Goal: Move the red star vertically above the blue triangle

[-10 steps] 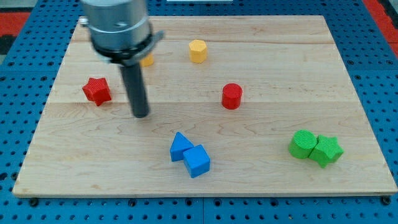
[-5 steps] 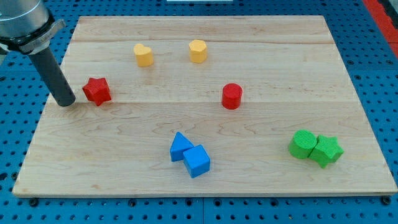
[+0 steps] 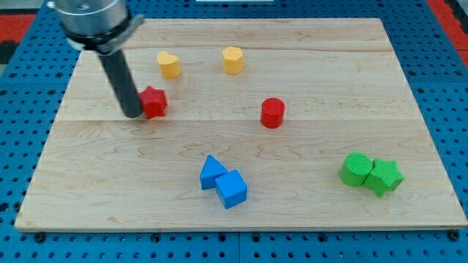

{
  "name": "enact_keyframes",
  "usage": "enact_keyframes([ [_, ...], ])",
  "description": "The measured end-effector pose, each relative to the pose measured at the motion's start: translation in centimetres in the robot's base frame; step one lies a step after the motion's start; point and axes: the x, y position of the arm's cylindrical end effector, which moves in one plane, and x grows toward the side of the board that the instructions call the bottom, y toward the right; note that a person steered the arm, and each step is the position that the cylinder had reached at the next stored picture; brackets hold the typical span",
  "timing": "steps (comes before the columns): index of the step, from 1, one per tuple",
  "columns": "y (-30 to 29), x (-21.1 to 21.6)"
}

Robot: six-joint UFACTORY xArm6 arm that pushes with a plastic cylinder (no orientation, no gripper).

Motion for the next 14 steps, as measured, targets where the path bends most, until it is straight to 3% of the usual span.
enact_keyframes([
  [1,2.2,0.0],
  [3,-0.6,-0.3],
  [6,-0.2,-3.1],
  [8,8.2,-3.5],
  [9,9.4,-3.6],
  [11,9.4,-8.3],
  [14,12.0,-7.4],
])
